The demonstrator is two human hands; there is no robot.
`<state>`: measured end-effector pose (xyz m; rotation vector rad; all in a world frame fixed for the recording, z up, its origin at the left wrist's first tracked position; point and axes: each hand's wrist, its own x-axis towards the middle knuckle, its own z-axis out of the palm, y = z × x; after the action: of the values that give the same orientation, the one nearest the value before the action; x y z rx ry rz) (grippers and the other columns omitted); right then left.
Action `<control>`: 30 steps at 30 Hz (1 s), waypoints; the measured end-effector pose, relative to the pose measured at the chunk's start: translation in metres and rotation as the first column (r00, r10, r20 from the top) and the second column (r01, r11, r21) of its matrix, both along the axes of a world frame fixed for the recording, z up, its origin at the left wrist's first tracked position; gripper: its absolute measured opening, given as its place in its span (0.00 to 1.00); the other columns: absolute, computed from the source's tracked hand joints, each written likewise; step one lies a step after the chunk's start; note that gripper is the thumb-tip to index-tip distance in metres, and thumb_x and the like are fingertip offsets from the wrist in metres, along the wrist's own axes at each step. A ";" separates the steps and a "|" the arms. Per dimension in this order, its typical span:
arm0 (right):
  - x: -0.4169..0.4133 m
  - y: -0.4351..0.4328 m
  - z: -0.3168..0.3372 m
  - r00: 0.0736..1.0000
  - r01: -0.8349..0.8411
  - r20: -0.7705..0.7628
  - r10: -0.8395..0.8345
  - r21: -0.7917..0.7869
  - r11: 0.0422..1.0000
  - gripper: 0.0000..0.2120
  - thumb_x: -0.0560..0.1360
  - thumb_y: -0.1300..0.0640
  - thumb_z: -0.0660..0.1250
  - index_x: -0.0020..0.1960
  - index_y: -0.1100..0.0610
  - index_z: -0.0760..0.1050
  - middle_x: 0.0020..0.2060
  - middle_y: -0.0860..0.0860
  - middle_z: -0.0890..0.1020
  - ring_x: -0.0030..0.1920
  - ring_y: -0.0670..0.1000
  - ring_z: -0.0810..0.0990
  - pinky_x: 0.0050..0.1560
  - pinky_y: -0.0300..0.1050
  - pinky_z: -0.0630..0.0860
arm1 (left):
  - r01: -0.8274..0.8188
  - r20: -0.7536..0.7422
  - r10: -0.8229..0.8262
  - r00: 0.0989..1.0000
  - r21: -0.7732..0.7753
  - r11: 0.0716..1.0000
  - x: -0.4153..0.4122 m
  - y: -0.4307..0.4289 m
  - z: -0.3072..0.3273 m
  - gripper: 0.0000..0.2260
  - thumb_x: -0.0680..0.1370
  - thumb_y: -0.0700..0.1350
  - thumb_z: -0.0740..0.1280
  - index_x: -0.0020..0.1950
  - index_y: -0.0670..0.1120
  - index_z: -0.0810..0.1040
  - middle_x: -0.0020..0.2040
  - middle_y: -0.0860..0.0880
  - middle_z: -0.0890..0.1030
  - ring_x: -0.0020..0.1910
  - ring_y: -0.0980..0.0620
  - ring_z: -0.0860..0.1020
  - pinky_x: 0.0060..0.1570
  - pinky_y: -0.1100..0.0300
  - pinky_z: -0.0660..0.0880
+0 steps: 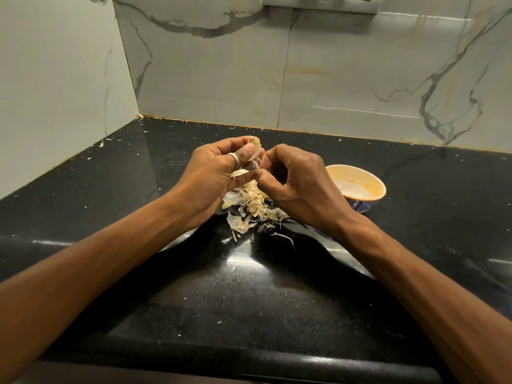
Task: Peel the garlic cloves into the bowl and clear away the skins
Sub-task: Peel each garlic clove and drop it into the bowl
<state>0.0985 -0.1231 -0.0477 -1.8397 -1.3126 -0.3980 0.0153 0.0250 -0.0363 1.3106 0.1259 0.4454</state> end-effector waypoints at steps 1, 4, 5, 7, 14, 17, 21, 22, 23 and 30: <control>-0.001 0.000 0.000 1.000 -0.008 0.002 0.008 -0.004 1.000 0.06 0.77 0.57 0.70 0.45 0.59 0.77 0.36 0.47 0.78 0.34 0.46 0.76 0.37 0.45 0.75 | -0.010 0.003 0.010 1.000 -0.009 1.000 0.001 0.002 0.000 0.09 0.81 0.40 0.66 0.60 0.42 0.81 0.51 0.47 0.86 0.46 0.57 0.83 0.43 0.64 0.79; -0.006 -0.001 0.001 0.999 -0.032 -0.003 0.032 -0.004 0.999 0.09 0.76 0.52 0.67 0.44 0.57 0.77 0.35 0.47 0.79 0.34 0.47 0.77 0.36 0.43 0.75 | -0.039 0.014 0.040 0.999 -0.063 0.997 0.003 0.010 0.002 0.10 0.82 0.41 0.66 0.62 0.42 0.80 0.53 0.46 0.86 0.50 0.55 0.83 0.46 0.62 0.80; -0.006 -0.002 0.002 1.000 -0.031 -0.002 0.031 0.005 1.000 0.08 0.76 0.53 0.68 0.43 0.58 0.77 0.35 0.47 0.79 0.34 0.47 0.78 0.36 0.43 0.76 | -0.033 0.012 0.034 0.999 -0.065 0.997 0.003 0.011 0.002 0.10 0.82 0.41 0.66 0.62 0.42 0.80 0.54 0.46 0.86 0.51 0.55 0.83 0.46 0.62 0.80; -0.006 -0.003 0.004 1.000 -0.007 0.015 0.006 0.028 1.000 0.07 0.77 0.56 0.70 0.43 0.58 0.78 0.34 0.47 0.80 0.34 0.46 0.78 0.36 0.42 0.75 | -0.007 0.002 0.007 1.000 -0.045 0.999 0.002 0.010 0.001 0.11 0.82 0.42 0.66 0.63 0.42 0.80 0.55 0.46 0.85 0.51 0.55 0.83 0.46 0.62 0.80; 0.003 -0.009 0.007 0.997 0.061 0.044 -0.063 0.037 0.997 0.05 0.74 0.62 0.74 0.44 0.60 0.79 0.37 0.49 0.81 0.36 0.47 0.80 0.39 0.44 0.78 | 0.036 -0.017 -0.036 0.999 0.019 0.999 0.001 0.006 0.000 0.09 0.82 0.42 0.66 0.60 0.43 0.81 0.52 0.46 0.86 0.45 0.56 0.83 0.43 0.63 0.80; 0.003 -0.009 0.008 0.997 0.071 0.011 -0.072 0.074 0.995 0.03 0.76 0.62 0.73 0.49 0.60 0.80 0.40 0.49 0.82 0.39 0.46 0.80 0.41 0.40 0.78 | 0.031 -0.015 -0.031 0.999 0.040 0.999 0.001 0.004 -0.001 0.08 0.80 0.42 0.67 0.58 0.43 0.82 0.49 0.46 0.86 0.43 0.56 0.82 0.41 0.64 0.80; 0.004 -0.008 0.009 0.987 0.044 -0.156 -0.031 0.080 0.996 0.11 0.79 0.56 0.72 0.58 0.59 0.80 0.44 0.48 0.83 0.43 0.47 0.82 0.43 0.42 0.81 | 0.017 -0.003 -0.017 1.000 0.061 0.998 0.001 0.004 -0.001 0.13 0.72 0.45 0.71 0.54 0.43 0.83 0.45 0.46 0.85 0.41 0.55 0.82 0.40 0.64 0.80; 0.004 -0.008 0.009 0.980 0.025 -0.200 -0.010 0.072 0.997 0.12 0.79 0.55 0.72 0.60 0.58 0.79 0.44 0.49 0.82 0.43 0.48 0.83 0.42 0.44 0.82 | 0.015 0.002 -0.015 1.000 0.071 0.997 0.001 0.004 -0.001 0.14 0.71 0.45 0.72 0.55 0.42 0.82 0.44 0.46 0.85 0.40 0.55 0.82 0.40 0.64 0.80; 0.004 -0.008 0.009 0.971 0.005 -0.241 0.012 0.070 0.998 0.14 0.79 0.55 0.72 0.62 0.59 0.78 0.45 0.50 0.82 0.43 0.49 0.83 0.41 0.46 0.83 | 0.012 0.007 -0.013 1.000 0.086 0.996 0.001 0.004 -0.001 0.15 0.70 0.45 0.72 0.55 0.41 0.82 0.42 0.46 0.85 0.39 0.55 0.82 0.39 0.65 0.80; 0.002 -0.011 0.011 0.840 -0.086 -0.516 0.170 0.182 0.979 0.11 0.77 0.63 0.72 0.59 0.63 0.79 0.44 0.56 0.83 0.38 0.44 0.82 0.35 0.33 0.77 | -0.013 0.050 0.002 0.999 0.228 0.974 0.000 0.003 -0.003 0.11 0.75 0.43 0.71 0.55 0.40 0.83 0.41 0.43 0.86 0.40 0.52 0.84 0.41 0.63 0.82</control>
<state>0.1004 -0.1336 -0.0362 -1.5658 -0.9788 0.0873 0.0149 0.0283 -0.0393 1.5242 0.0382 0.5100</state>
